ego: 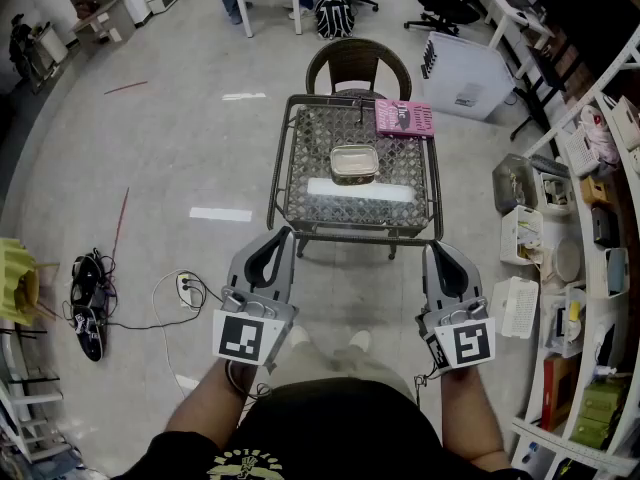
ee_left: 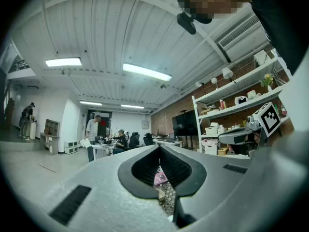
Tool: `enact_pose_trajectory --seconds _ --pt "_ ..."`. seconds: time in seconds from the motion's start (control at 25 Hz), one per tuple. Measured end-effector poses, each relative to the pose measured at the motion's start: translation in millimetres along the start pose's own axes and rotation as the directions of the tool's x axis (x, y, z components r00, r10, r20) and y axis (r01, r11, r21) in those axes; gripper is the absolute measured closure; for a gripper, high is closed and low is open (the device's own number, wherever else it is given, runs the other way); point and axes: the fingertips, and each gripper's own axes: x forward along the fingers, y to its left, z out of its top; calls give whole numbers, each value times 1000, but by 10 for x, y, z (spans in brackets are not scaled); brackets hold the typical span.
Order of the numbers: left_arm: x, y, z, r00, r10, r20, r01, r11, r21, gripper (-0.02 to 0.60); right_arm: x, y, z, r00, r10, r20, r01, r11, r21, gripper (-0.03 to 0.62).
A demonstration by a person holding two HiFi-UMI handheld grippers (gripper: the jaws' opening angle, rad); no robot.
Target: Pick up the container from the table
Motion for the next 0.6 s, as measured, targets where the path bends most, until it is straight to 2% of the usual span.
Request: enact_pose_trajectory --seconds 0.36,0.6 --pt "-37 -35 -32 1000 10 -12 -10 1000 -7 572 -66 -33 17 1000 -9 18 9 1000 20 583" --pt "6 -49 -14 1000 28 -5 -28 1000 7 572 -16 -60 9 1000 4 25 -4 1000 -7 583"
